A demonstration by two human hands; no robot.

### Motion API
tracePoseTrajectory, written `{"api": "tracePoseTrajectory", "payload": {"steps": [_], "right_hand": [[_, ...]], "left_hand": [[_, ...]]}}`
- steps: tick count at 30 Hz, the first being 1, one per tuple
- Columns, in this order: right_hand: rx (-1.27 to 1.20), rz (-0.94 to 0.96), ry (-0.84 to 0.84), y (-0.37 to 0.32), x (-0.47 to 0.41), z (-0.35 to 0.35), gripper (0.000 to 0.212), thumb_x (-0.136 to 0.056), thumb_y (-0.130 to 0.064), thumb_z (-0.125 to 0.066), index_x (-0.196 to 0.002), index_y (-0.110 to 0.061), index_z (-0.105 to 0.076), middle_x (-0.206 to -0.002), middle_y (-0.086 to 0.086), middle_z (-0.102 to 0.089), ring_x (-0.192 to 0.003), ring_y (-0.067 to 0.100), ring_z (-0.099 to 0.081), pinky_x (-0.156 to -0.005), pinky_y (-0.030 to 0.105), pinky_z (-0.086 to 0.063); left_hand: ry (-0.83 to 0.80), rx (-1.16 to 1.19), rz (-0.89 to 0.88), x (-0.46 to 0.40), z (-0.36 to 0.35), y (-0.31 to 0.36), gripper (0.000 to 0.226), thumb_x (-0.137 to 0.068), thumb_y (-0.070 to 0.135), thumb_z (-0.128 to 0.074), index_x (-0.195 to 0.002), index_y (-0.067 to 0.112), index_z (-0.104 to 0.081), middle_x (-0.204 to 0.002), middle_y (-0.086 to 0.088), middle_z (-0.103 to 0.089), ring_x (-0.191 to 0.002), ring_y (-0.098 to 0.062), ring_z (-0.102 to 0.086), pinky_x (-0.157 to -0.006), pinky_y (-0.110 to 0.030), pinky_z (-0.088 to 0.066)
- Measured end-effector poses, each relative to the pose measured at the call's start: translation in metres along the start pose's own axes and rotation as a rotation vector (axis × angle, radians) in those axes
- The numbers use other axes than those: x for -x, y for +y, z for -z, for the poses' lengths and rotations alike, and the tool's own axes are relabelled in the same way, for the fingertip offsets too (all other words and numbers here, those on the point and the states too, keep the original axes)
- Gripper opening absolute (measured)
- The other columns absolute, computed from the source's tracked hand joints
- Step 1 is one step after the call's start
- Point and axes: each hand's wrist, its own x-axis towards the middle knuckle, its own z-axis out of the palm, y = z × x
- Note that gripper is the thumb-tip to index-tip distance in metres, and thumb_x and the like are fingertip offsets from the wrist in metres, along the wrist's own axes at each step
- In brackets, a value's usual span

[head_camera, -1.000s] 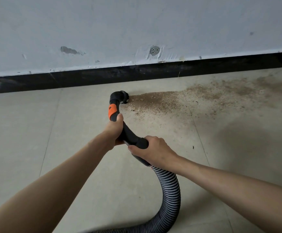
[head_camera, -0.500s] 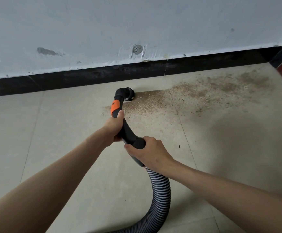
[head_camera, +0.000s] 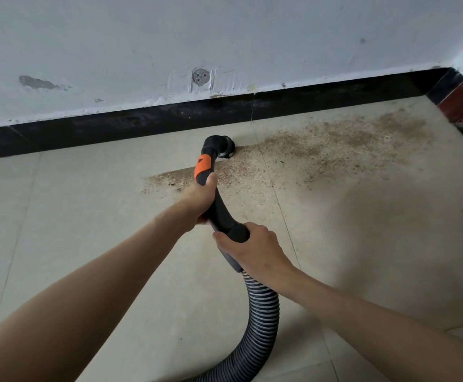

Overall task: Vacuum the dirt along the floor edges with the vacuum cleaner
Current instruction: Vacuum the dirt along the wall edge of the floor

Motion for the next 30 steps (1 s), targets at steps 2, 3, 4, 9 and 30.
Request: {"api": "tracePoseTrajectory", "payload": {"steps": [2,3,4,9,30], "right_hand": [[-0.021,-0.013,0.014,0.003,-0.001,0.004,0.040,-0.074,-0.059,-0.065,-0.071,-0.020,-0.058,-0.056,-0.010,-0.058,-0.049,0.005,-0.055,-0.050,0.021,-0.046],[-0.028,-0.019,0.025,0.005,-0.001,0.006,0.040,-0.074,-0.058,-0.065,-0.072,-0.019,-0.058,-0.057,-0.010,-0.058,-0.051,0.006,-0.056,-0.051,0.023,-0.048],[-0.032,-0.023,0.039,0.006,-0.001,0.007,0.040,-0.073,-0.059,-0.065,-0.072,-0.019,-0.058,-0.058,-0.010,-0.058,-0.053,0.007,-0.057,-0.054,0.025,-0.050],[-0.042,-0.028,0.110,0.013,-0.006,0.014,0.038,-0.071,-0.059,-0.064,-0.069,-0.022,-0.054,-0.056,-0.012,-0.054,-0.050,0.005,-0.054,-0.049,0.020,-0.046],[-0.048,0.102,0.015,-0.014,-0.010,-0.018,0.038,-0.078,-0.056,-0.063,-0.080,-0.018,-0.058,-0.069,-0.005,-0.062,-0.060,0.007,-0.058,-0.055,0.021,-0.047]], "left_hand": [[0.009,-0.030,-0.009,-0.002,-0.008,0.005,0.040,-0.098,0.047,-0.038,-0.097,0.009,-0.048,-0.087,-0.010,-0.056,-0.080,-0.025,-0.060,-0.069,-0.036,-0.055],[0.009,-0.041,-0.012,-0.004,-0.011,0.007,0.039,-0.098,0.047,-0.039,-0.093,0.010,-0.047,-0.086,-0.009,-0.056,-0.079,-0.024,-0.060,-0.069,-0.036,-0.055],[0.001,-0.044,-0.017,-0.005,-0.015,0.008,0.039,-0.098,0.047,-0.038,-0.094,0.010,-0.047,-0.087,-0.010,-0.056,-0.082,-0.025,-0.060,-0.073,-0.038,-0.056],[-0.040,-0.055,-0.038,-0.012,-0.031,0.014,0.044,-0.098,0.048,-0.037,-0.106,0.007,-0.048,-0.090,-0.011,-0.057,-0.087,-0.028,-0.061,-0.085,-0.042,-0.054],[-0.010,0.085,-0.040,0.003,0.033,0.012,0.044,-0.097,0.051,-0.038,-0.098,0.009,-0.049,-0.094,-0.013,-0.061,-0.085,-0.026,-0.063,-0.070,-0.036,-0.055]]}}
